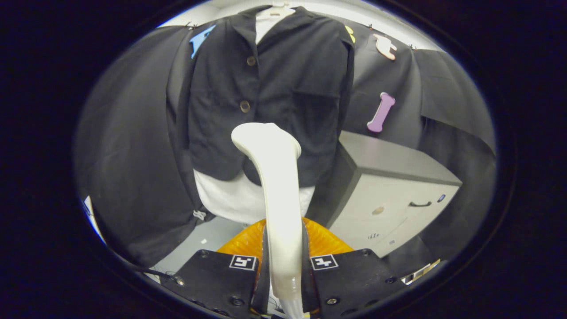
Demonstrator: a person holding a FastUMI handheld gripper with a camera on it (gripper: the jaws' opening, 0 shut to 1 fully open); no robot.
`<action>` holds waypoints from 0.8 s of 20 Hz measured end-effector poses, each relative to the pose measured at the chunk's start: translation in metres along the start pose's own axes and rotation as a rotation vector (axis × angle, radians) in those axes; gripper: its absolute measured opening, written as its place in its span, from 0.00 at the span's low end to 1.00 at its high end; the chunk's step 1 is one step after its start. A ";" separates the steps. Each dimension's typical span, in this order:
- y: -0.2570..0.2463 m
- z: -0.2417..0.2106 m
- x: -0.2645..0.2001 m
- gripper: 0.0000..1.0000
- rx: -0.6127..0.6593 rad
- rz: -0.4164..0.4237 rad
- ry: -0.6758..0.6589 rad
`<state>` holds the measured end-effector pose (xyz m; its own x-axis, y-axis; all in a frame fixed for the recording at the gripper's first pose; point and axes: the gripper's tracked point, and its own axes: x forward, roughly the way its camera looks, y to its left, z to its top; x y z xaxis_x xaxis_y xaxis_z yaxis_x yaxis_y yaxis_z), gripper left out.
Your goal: Iron the clothes twice with a garment steamer, once on the left side and once on the right side.
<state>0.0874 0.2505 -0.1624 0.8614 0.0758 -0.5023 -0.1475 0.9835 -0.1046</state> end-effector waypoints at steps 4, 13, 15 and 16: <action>0.028 0.063 -0.012 0.31 0.014 0.036 -0.114; 0.072 0.198 -0.013 0.31 0.058 0.057 -0.304; 0.078 0.224 -0.016 0.31 0.053 0.065 -0.347; 0.084 0.234 -0.019 0.31 0.054 0.078 -0.364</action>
<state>0.1728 0.3698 0.0392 0.9664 0.1945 -0.1681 -0.2019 0.9790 -0.0276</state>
